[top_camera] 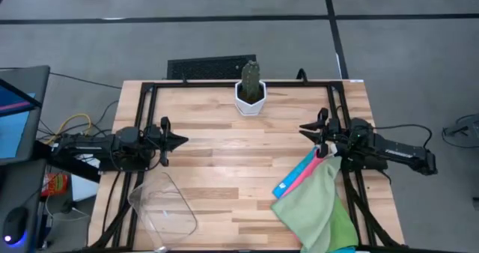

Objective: Fold microfiber towels

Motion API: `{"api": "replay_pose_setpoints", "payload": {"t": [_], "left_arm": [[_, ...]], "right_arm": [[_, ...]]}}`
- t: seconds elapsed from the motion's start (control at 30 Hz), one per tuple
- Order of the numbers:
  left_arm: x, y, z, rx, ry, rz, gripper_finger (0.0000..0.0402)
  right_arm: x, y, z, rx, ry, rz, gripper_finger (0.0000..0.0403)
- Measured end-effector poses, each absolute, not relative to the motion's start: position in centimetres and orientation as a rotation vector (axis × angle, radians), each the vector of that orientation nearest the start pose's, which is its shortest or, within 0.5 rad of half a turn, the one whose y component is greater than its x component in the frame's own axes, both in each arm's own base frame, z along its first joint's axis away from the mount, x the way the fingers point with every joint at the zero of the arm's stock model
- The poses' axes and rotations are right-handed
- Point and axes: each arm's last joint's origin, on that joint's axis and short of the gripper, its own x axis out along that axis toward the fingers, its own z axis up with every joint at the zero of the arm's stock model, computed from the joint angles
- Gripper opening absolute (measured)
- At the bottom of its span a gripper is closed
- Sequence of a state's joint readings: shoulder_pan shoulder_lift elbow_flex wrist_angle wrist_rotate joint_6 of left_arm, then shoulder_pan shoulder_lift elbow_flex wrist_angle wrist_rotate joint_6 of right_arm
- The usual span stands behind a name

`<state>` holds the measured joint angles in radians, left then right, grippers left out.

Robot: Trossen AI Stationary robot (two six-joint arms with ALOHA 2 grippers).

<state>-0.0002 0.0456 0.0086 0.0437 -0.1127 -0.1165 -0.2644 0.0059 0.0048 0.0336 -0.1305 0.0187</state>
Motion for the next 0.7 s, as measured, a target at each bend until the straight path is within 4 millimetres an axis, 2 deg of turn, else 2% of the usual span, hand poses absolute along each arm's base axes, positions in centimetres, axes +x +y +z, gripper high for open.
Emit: {"api": "replay_pose_setpoints", "payload": {"t": [0.53,0.6,0.7], "left_arm": [[10.0,0.3,16.7,-0.118,-0.015,0.119,0.0000],[10.0,0.3,16.8,-0.127,-0.020,0.119,0.0000],[10.0,0.3,16.9,-0.204,-0.037,0.115,0.0000]], "right_arm": [[9.5,-2.2,16.8,-0.001,-0.037,-0.134,0.0118],[9.5,-2.2,17.1,-0.020,-0.063,-0.134,0.0118],[9.4,-2.1,17.9,0.069,-0.151,-0.124,0.0118]]}}
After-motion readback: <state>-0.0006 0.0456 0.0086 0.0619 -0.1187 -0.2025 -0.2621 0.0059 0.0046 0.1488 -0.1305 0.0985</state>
